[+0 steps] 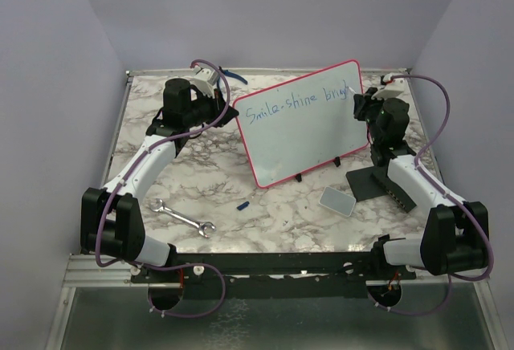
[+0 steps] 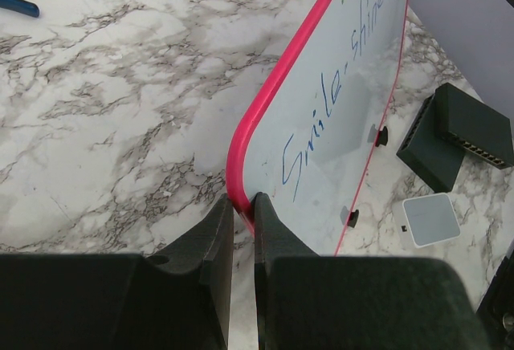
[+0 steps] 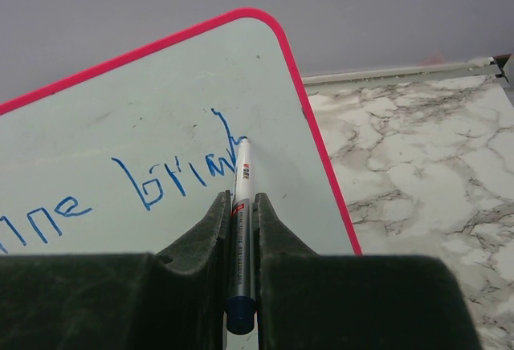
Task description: Write a sentence on the whiteboard
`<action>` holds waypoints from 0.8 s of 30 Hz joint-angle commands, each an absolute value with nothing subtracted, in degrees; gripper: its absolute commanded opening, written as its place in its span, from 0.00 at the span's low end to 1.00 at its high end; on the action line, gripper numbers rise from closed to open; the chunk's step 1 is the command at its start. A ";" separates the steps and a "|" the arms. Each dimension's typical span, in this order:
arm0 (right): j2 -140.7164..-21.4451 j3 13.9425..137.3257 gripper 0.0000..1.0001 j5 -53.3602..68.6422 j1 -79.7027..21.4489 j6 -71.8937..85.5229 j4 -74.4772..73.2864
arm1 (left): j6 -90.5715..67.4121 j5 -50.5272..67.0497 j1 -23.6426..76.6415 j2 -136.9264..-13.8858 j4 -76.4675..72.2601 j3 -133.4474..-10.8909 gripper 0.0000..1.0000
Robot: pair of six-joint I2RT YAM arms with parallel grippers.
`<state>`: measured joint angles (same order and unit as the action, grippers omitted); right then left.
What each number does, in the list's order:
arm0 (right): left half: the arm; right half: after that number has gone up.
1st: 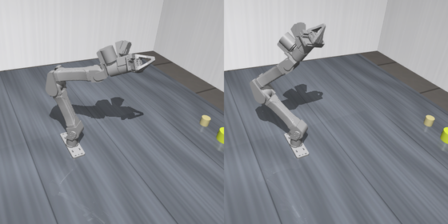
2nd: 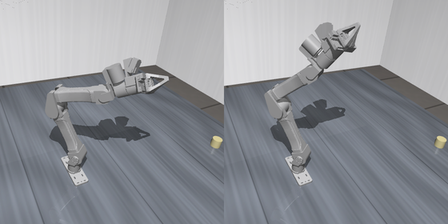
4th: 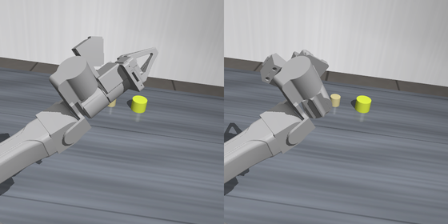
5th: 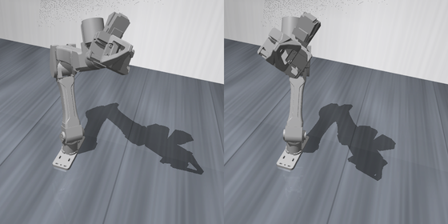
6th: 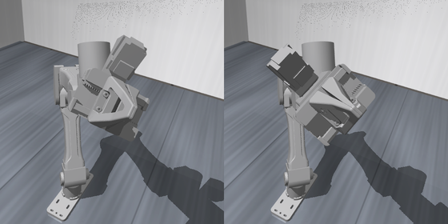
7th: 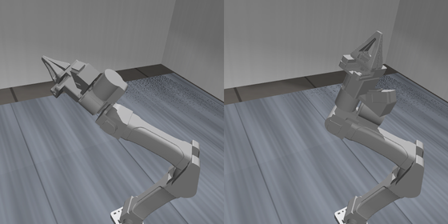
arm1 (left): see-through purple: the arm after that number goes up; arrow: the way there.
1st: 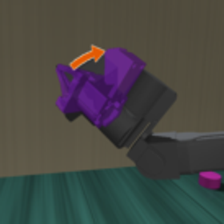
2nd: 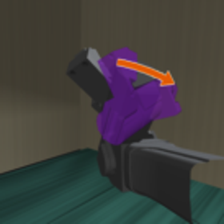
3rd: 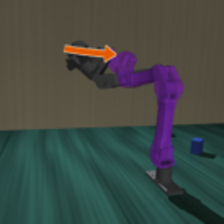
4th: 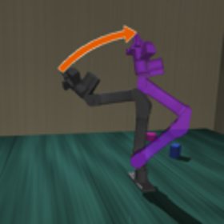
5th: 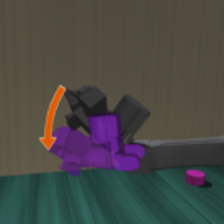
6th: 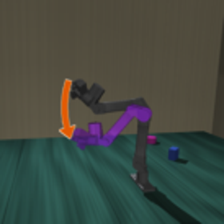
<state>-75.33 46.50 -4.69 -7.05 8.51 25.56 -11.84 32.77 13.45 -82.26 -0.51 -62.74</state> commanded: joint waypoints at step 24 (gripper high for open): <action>-74.29 44.28 0.01 -6.50 -6.76 8.74 25.42 | -9.71 33.55 13.15 -80.53 -1.61 -62.84 0.00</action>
<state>-75.29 43.70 -5.32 -7.05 9.13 25.67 -11.70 32.82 13.45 -82.26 -0.51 -62.74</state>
